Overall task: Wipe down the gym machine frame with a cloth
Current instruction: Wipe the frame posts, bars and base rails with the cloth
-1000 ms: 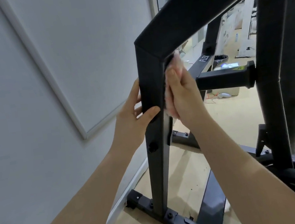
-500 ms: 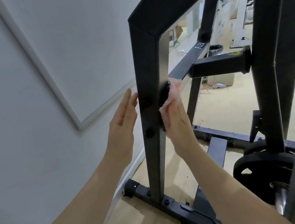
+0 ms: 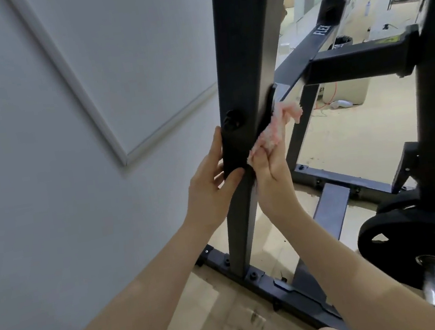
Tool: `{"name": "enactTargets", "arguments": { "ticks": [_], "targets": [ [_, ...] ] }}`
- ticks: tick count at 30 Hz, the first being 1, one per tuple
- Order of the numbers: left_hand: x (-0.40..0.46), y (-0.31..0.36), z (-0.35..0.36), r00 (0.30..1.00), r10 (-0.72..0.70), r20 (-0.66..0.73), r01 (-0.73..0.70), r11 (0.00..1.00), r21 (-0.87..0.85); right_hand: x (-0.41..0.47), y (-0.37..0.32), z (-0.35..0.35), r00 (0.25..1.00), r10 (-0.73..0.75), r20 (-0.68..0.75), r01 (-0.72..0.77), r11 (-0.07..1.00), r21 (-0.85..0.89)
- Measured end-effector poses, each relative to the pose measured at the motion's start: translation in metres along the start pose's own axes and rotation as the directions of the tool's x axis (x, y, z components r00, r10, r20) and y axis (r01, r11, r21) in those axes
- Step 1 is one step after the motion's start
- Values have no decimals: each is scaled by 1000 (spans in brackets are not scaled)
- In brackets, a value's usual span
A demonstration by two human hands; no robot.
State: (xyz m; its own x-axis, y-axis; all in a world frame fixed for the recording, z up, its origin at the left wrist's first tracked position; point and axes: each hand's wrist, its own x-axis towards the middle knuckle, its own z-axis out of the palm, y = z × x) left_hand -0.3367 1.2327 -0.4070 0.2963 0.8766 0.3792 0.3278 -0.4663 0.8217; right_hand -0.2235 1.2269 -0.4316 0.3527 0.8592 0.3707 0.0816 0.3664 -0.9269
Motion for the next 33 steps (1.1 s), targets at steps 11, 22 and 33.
{"name": "enactTargets", "arguments": {
  "ticks": [11,22,33],
  "targets": [
    [6,-14,1,995,101,-10,-100,992,71,-12,30,3,999,-2,-42,6,995,99],
    [-9,-36,-4,989,-26,146,74,940,-334,-26,62,-12,992,56,114,-84,964,252],
    [-35,-145,35,905,-359,228,367,930,9,-72,176,16,975,224,-6,-221,957,-188]
  ]
}}
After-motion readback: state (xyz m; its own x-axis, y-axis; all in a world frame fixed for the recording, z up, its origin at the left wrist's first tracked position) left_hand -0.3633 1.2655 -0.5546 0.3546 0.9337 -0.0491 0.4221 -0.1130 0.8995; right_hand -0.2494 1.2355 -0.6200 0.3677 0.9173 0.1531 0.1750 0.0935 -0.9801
